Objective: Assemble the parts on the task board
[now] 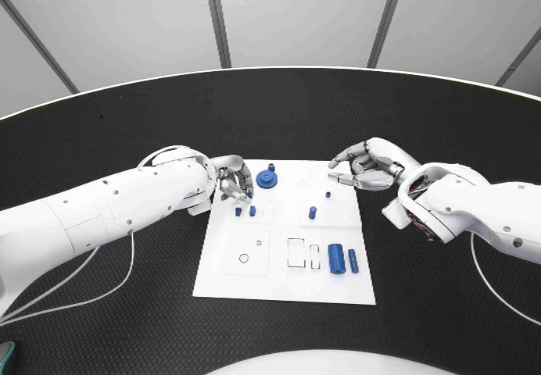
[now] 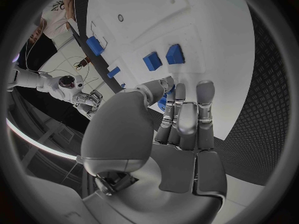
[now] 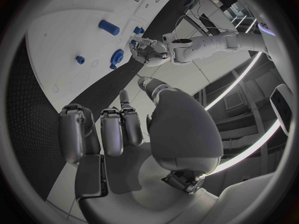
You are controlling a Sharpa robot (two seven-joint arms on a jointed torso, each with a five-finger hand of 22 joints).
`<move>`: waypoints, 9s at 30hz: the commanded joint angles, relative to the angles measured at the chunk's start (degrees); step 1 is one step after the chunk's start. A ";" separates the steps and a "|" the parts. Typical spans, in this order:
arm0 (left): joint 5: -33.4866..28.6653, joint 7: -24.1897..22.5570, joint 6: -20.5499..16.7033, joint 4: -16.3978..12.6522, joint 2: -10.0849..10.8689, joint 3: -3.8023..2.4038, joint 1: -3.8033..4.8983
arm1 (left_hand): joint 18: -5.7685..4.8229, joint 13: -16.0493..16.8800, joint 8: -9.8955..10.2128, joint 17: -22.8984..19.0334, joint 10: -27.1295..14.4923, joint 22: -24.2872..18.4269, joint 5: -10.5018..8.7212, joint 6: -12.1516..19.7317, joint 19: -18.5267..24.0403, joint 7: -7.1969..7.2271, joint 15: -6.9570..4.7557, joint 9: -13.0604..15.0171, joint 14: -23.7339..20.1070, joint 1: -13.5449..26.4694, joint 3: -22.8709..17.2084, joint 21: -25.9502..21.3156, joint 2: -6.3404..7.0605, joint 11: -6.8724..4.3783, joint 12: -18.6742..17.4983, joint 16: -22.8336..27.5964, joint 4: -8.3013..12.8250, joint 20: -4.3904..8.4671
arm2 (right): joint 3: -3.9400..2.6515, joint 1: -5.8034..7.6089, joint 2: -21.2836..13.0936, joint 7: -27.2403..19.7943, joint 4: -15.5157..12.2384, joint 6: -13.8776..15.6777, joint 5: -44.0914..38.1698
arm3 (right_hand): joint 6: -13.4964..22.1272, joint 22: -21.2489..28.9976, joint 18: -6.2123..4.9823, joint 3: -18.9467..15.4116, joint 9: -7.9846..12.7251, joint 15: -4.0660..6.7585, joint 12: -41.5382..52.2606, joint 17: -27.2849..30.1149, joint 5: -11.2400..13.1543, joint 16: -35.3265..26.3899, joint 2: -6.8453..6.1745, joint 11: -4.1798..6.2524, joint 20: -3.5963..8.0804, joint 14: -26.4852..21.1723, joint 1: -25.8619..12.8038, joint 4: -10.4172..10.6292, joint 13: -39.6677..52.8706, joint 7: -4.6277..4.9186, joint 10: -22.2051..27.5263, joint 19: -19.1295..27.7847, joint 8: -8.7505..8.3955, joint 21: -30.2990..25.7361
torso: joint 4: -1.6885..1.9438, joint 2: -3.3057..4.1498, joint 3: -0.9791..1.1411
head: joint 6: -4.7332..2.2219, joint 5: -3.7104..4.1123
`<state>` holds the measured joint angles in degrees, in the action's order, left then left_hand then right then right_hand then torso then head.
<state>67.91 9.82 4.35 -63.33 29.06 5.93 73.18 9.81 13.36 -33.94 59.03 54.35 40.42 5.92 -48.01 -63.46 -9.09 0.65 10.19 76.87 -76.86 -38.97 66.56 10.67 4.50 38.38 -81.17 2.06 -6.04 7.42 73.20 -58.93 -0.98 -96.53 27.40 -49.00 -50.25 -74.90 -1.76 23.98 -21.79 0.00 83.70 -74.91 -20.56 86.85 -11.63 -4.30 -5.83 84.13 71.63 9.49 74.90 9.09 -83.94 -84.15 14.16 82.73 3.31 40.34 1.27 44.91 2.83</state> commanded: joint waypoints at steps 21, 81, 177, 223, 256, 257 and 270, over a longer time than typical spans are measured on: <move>0.00 0.32 -0.87 -0.04 1.28 0.01 -0.07 | 0.04 -0.20 1.15 -0.51 -0.61 -1.25 -0.16 1.55 1.22 -0.59 0.70 -0.46 -0.63 -0.10 0.67 -0.83 1.18 0.96 -0.55 -0.14 1.04 -0.39 | 0.00 -0.01 0.14 0.23 0.94 -0.18 0.00 | 0.69 -2.54 -1.11 0.53 0.17 0.45 -5.31 -5.37 -0.28 -0.45 0.14 0.37 0.45 3.69 -0.12 -0.31 4.45 -0.11 2.88 -0.39 0.37 -1.12 | 0.07 0.00 -0.06 | 0.01 -0.02; -70.58 -18.49 -3.14 -19.54 23.51 0.03 1.14 | 0.83 -2.22 2.13 -31.98 -2.26 -8.96 0.35 1.48 9.77 -1.79 1.65 -1.21 -19.32 -0.09 2.21 -9.56 -1.59 2.16 -1.66 18.45 2.75 -1.23 | 0.25 -2.55 12.39 13.00 12.57 -14.46 -46.88 | -2.91 6.32 -2.89 13.31 0.79 -0.13 -72.83 4.41 12.22 -7.70 -3.32 -0.77 0.08 1.63 4.39 -6.45 -59.79 -0.03 20.76 1.84 0.98 -9.49 | -0.29 -1.33 -0.75 | -2.55 3.17; -70.58 -16.12 -2.28 -18.27 23.12 0.03 1.15 | 0.80 -2.79 2.95 -33.35 -4.00 -9.99 0.41 3.40 10.24 -2.82 2.41 -1.62 -20.42 -0.30 3.93 -11.10 -1.50 3.12 -2.05 19.59 2.98 -1.84 | -0.67 -3.94 5.33 15.82 -1.80 -6.97 -50.69 | -8.84 2.31 -2.19 16.56 -0.75 1.27 -73.45 1.67 10.98 -6.19 1.94 0.92 1.42 2.40 5.81 -10.70 -61.92 -1.41 13.45 0.45 3.96 -6.60 | -0.39 -1.50 -0.75 | -1.88 3.75; -70.57 -15.86 -0.83 -14.76 18.54 0.01 1.16 | 0.80 -2.79 2.92 -33.49 -4.08 -10.07 0.42 3.46 10.32 -2.90 2.47 -1.62 -20.55 -0.38 4.03 -11.22 -1.60 3.18 -1.96 19.71 3.00 -1.90 | -0.34 -7.22 21.16 10.52 1.91 -11.68 -48.84 | -8.75 3.26 -2.42 16.56 -0.75 1.30 -73.72 2.10 10.72 -6.43 1.96 0.92 1.45 2.31 5.53 -10.77 -62.02 -1.38 13.38 0.79 3.87 -7.37 | -0.28 -1.32 -0.80 | 0.53 -5.82; -70.57 -15.71 -0.70 -14.53 18.42 0.01 1.17 | 0.80 -2.79 2.89 -33.54 -4.10 -10.10 0.42 3.47 10.35 -2.92 2.50 -1.61 -20.60 -0.39 4.10 -11.27 -1.62 3.20 -1.91 19.75 2.98 -1.93 | -0.02 -8.11 22.26 10.13 3.01 -14.13 -47.50 | -8.68 3.25 -2.42 16.48 -0.76 1.28 -73.87 1.96 10.56 -6.36 2.12 0.90 1.45 2.33 5.30 -10.72 -62.07 -1.36 13.34 0.79 3.82 -7.39 | -0.27 -1.35 -0.83 | 1.57 -6.37; -70.57 -15.71 -0.71 -14.54 18.42 0.01 1.17 | 0.80 -2.79 2.89 -33.54 -4.10 -10.10 0.42 3.47 10.35 -2.92 2.50 -1.61 -20.60 -0.39 4.10 -11.27 -1.62 3.20 -1.91 19.75 2.98 -1.93 | -0.02 -8.12 22.27 10.13 3.05 -14.22 -47.44 | -8.68 3.25 -2.42 16.48 -0.76 1.28 -73.87 1.96 10.56 -6.36 2.12 0.90 1.45 2.33 5.30 -10.72 -62.07 -1.36 13.34 0.79 3.82 -7.39 | -0.27 -1.35 -0.83 | 1.57 -6.37; -70.57 -15.67 -0.69 -14.57 18.42 0.01 1.17 | 0.81 -2.80 2.86 -33.62 -4.17 -10.16 0.41 3.52 10.38 -2.95 2.54 -1.61 -20.65 -0.37 4.22 -11.34 -1.66 3.23 -1.85 19.79 2.95 -1.98 | 0.01 -8.14 22.52 10.09 3.50 -14.97 -47.23 | -8.65 3.23 -2.42 16.44 -0.77 1.28 -73.93 2.02 10.50 -6.40 2.15 0.89 1.44 2.32 5.22 -10.72 -62.08 -1.36 13.32 0.78 3.80 -7.38 | -0.28 -1.36 -0.82 | 1.82 -6.44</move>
<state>-2.66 -5.85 3.67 -77.90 47.48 5.94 74.35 9.66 10.64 -31.35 25.47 50.67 30.32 6.22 -44.94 -53.52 -11.54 3.20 8.67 56.71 -76.80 -35.10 55.47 9.24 7.78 36.61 -61.65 5.14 -7.88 7.42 65.05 -36.42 9.10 -93.06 12.45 -96.23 -58.72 -71.70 -4.00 40.50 -22.51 1.05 9.98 -72.87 -9.70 80.40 -9.69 -3.41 -4.50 83.96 77.46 -1.04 12.91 7.74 -70.33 -83.43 17.64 75.65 3.02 38.97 0.44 46.70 -3.60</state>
